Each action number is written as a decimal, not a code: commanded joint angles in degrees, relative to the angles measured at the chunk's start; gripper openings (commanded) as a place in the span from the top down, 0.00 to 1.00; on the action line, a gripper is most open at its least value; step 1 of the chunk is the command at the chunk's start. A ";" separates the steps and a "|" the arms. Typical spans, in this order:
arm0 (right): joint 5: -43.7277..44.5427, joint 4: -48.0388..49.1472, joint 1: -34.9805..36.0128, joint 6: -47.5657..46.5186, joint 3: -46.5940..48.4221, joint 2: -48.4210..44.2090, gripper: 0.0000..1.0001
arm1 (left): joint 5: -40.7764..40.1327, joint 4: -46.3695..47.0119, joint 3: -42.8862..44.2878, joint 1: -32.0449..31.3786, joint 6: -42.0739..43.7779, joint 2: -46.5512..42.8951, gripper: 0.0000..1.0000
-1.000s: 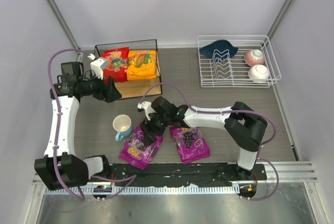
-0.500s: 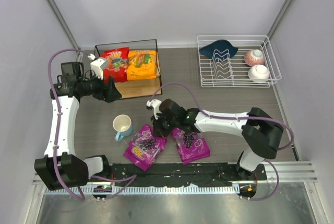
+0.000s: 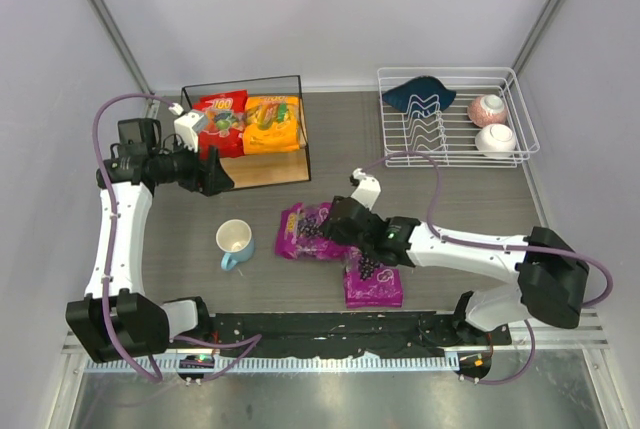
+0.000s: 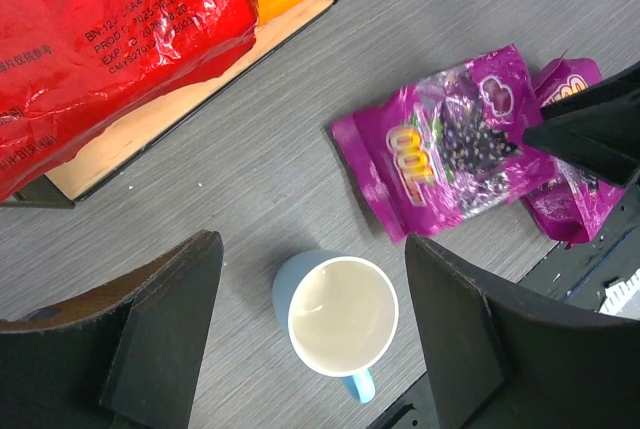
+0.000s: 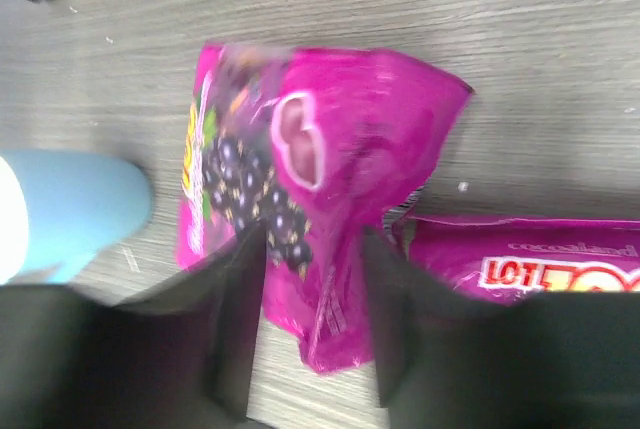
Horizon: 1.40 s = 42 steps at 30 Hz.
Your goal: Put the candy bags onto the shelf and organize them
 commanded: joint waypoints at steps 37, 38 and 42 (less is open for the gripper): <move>-29.25 19.88 -15.29 -45.50 2.15 10.42 0.34 | -0.16 -2.70 -2.30 0.34 4.23 -2.61 0.21; -29.69 19.62 -15.29 -44.88 1.98 10.60 0.38 | -0.16 -3.14 -2.39 0.43 4.58 -2.61 0.21; -32.15 19.70 -15.29 -41.28 1.36 11.13 0.58 | 0.10 -4.37 -3.00 0.34 6.07 -2.08 0.21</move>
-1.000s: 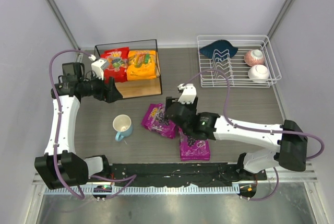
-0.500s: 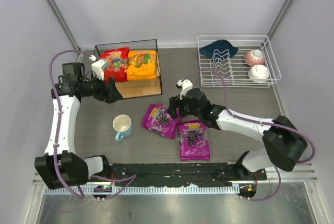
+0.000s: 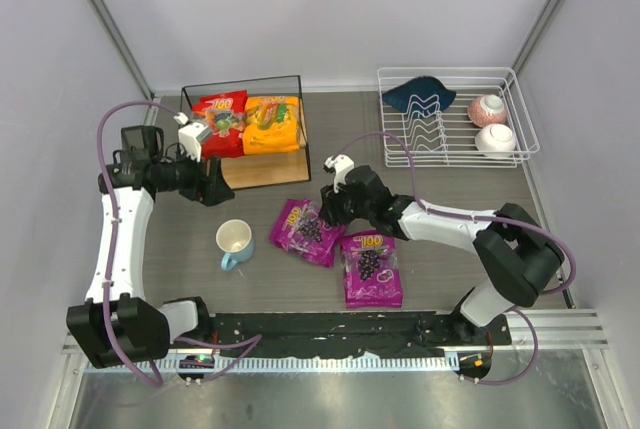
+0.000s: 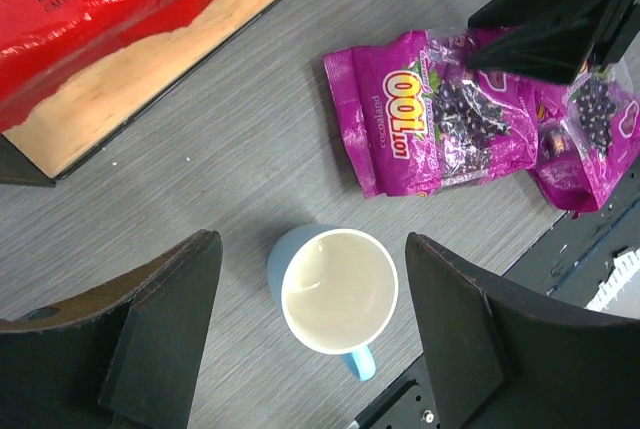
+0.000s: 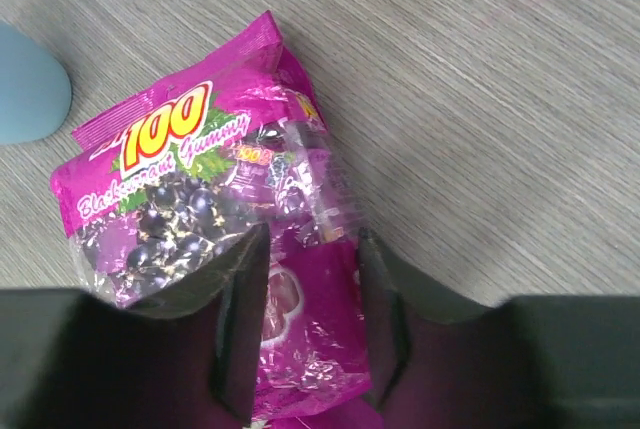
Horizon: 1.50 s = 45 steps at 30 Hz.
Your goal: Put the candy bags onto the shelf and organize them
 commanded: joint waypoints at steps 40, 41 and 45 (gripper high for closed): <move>-4.78 5.59 0.01 7.78 -1.78 4.42 0.94 | -13.10 5.63 -20.13 0.34 8.42 -3.45 0.60; -4.87 5.68 0.01 7.78 -1.78 4.51 0.94 | -13.10 5.72 -20.13 0.26 8.60 -3.19 0.60; -4.96 5.94 0.01 7.95 -1.87 4.86 0.94 | -12.84 5.37 -20.13 0.25 8.95 -3.01 0.67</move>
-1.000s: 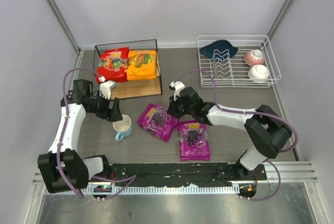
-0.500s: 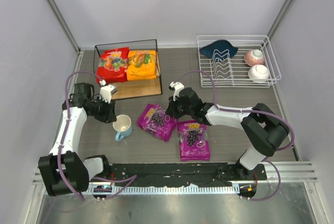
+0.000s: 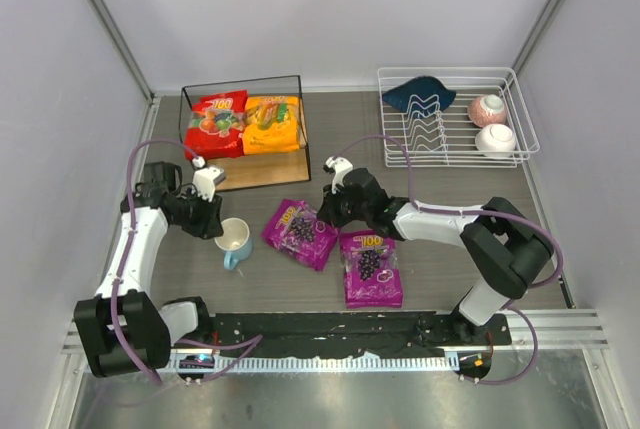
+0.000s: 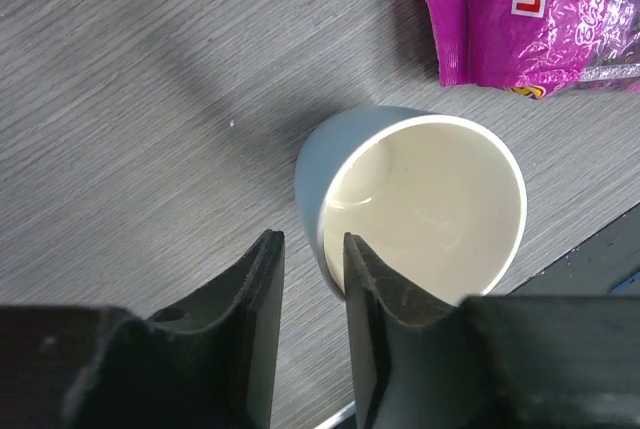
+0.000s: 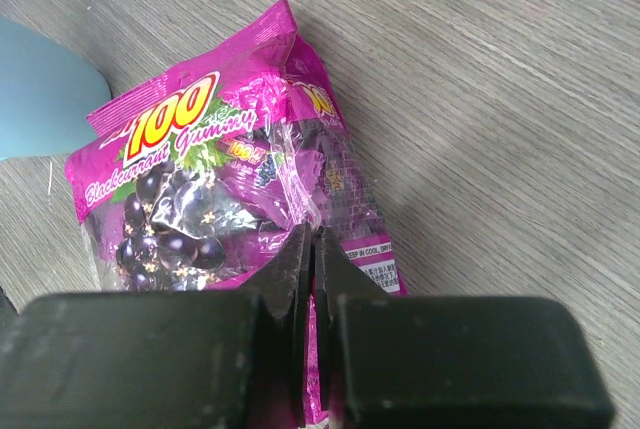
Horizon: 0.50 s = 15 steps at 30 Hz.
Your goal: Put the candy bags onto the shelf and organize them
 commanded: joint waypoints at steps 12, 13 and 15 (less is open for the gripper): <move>-1.33 1.11 0.23 0.46 -0.93 1.76 0.95 | 1.64 -3.69 1.80 -0.89 5.44 -0.41 1.00; -1.33 1.02 0.23 0.46 -0.93 1.84 0.95 | 2.68 -4.40 2.15 -0.97 6.06 -0.24 1.00; -1.24 0.94 0.23 0.37 -0.93 1.76 0.95 | 4.09 -6.33 2.94 -1.32 6.85 -0.50 1.00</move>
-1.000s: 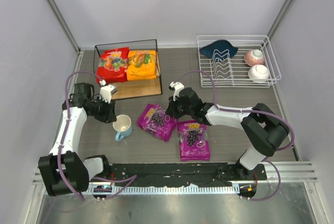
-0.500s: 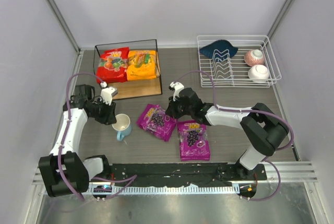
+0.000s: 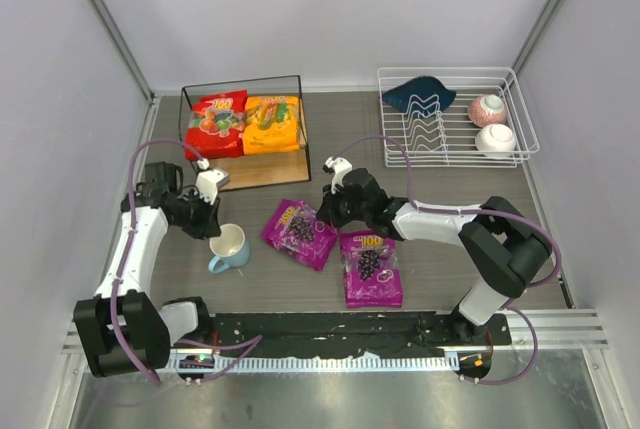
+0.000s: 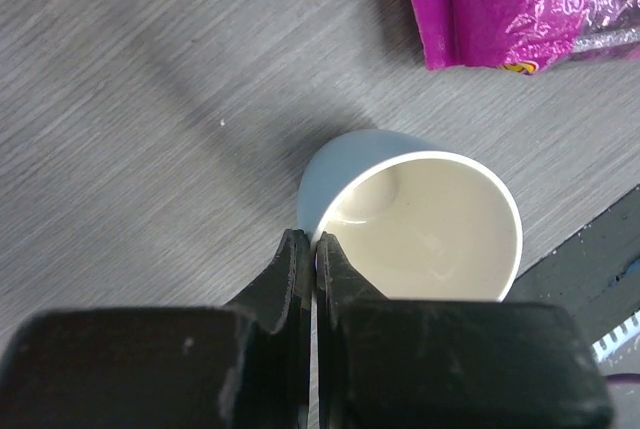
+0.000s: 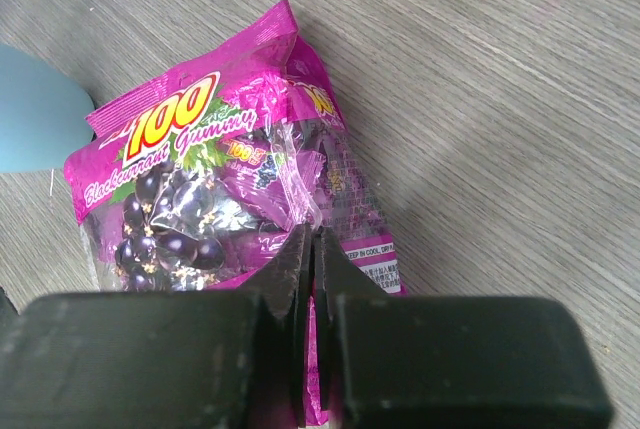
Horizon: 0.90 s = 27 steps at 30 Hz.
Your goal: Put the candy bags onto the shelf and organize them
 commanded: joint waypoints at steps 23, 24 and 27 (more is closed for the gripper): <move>-0.98 1.05 0.23 1.03 -0.99 3.21 0.96 | 0.15 -6.83 2.07 -26.19 -1.71 -10.17 1.00; -0.98 1.05 0.23 1.03 -1.08 3.21 0.96 | -0.02 -6.83 2.24 -26.81 -1.71 -9.82 1.00; -0.81 0.79 0.23 0.94 -1.08 3.21 0.96 | 0.06 -5.52 2.24 -29.27 -2.15 -9.29 1.00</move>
